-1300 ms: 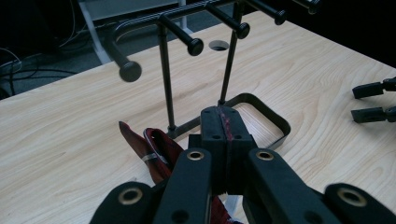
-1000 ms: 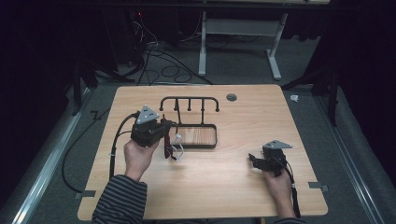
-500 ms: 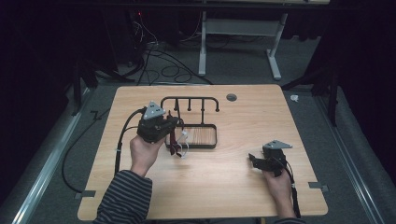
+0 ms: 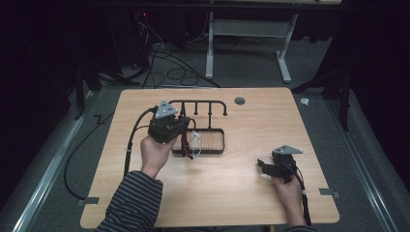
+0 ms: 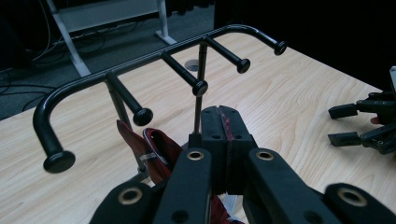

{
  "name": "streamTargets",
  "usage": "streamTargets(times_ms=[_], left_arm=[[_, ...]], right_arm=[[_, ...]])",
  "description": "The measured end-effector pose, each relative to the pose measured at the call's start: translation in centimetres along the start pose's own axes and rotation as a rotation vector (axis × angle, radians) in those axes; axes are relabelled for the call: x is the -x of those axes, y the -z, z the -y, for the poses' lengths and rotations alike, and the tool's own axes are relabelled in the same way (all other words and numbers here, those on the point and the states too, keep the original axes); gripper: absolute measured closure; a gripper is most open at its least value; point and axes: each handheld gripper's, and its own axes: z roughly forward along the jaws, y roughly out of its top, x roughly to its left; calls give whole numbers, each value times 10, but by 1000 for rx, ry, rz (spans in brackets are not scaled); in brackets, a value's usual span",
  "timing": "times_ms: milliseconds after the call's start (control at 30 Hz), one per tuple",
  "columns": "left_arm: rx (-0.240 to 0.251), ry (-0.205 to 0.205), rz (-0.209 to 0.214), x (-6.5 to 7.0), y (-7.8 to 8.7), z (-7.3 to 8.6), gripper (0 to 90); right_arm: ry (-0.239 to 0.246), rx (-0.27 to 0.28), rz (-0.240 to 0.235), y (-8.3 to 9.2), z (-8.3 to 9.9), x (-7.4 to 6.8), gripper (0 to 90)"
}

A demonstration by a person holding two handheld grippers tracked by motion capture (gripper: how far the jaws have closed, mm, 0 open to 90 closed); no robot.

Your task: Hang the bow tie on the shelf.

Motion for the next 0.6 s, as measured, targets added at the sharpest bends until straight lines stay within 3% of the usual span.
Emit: streamTargets(times_ms=[600], left_arm=[[3, 3, -2, 0, -16, -16, 897]], right_arm=[[-1, -1, 0, 0, 0, 0, 321]])
